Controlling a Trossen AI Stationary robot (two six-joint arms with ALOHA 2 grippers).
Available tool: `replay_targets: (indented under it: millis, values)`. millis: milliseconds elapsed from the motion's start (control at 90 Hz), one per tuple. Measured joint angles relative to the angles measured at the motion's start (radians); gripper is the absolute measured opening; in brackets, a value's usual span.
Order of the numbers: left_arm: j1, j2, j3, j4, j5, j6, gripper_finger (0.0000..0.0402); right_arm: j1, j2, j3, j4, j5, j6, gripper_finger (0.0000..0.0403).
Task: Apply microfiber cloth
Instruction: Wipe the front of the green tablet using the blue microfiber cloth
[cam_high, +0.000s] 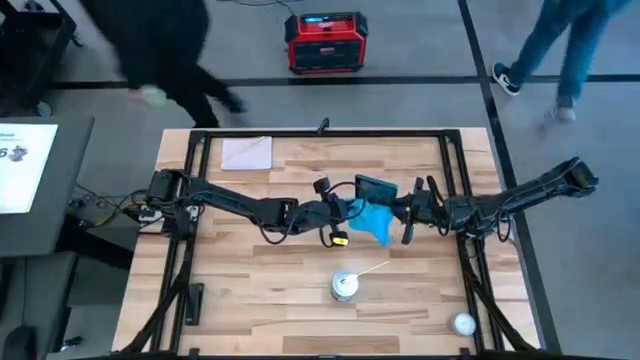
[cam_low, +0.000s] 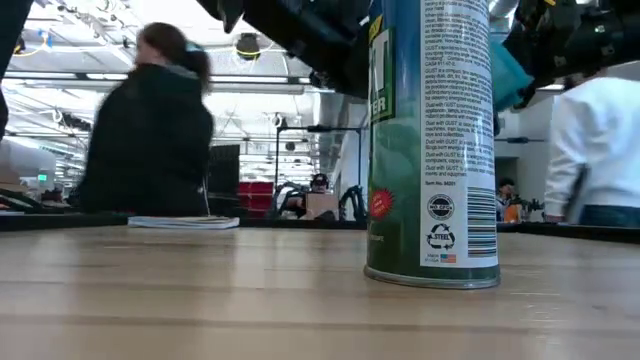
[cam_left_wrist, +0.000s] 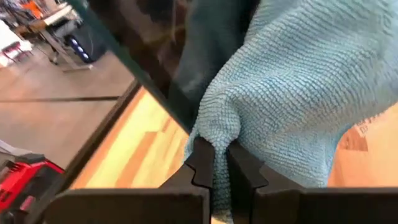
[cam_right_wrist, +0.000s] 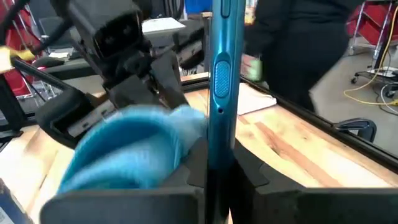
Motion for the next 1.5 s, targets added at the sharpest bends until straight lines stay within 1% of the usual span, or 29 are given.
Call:
replay_targets:
  millis: [67, 167, 244, 433, 567, 800, 911, 1078, 1211, 1300, 1389, 1500]
  values:
    - [0.000, 0.000, -0.028, 0.022, 0.000, -0.007, 0.0000, 0.000, 0.000, 0.000, 0.000, 0.000, 0.000, 0.0010]
    - [-0.001, 0.001, -0.047, -0.002, 0.005, -0.014, 0.0000, 0.000, 0.000, 0.000, 0.001, -0.006, 0.000, 0.0010]
    - [-0.003, 0.001, -0.048, -0.039, 0.035, -0.024, 0.0000, 0.001, -0.001, 0.000, 0.002, -0.015, 0.004, 0.0010]
    - [-0.023, 0.001, -0.048, -0.151, 0.042, -0.024, 0.0000, 0.002, -0.001, 0.000, 0.007, -0.019, 0.008, 0.0010]
    - [-0.032, 0.001, -0.048, -0.221, 0.081, -0.043, 0.0000, 0.002, -0.001, 0.000, 0.007, -0.014, 0.008, 0.0010]
    - [-0.049, 0.001, -0.050, -0.324, 0.085, -0.078, 0.0000, 0.002, -0.001, 0.000, 0.004, -0.003, 0.007, 0.0010]
    - [-0.051, 0.000, -0.104, -0.295, 0.085, -0.113, 0.0000, 0.002, -0.001, 0.000, 0.001, -0.001, 0.007, 0.0010]
    - [-0.060, 0.000, -0.215, -0.261, 0.090, -0.230, 0.0000, 0.001, -0.001, 0.000, -0.002, 0.001, 0.007, 0.0010]
    - [-0.094, 0.000, -0.317, -0.173, 0.101, -0.318, 0.0000, 0.001, -0.001, 0.000, -0.003, 0.002, 0.007, 0.0010]
    - [-0.121, -0.003, -0.374, -0.101, 0.090, -0.366, 0.0000, 0.001, -0.001, 0.000, -0.003, 0.002, 0.007, 0.0010]
    - [-0.146, -0.004, -0.418, -0.029, 0.079, -0.385, 0.0000, 0.001, 0.000, 0.000, -0.003, 0.002, 0.007, 0.0010]
    - [-0.174, -0.003, -0.441, 0.039, 0.086, -0.370, 0.0000, 0.001, -0.001, 0.000, -0.003, 0.004, 0.007, 0.0010]
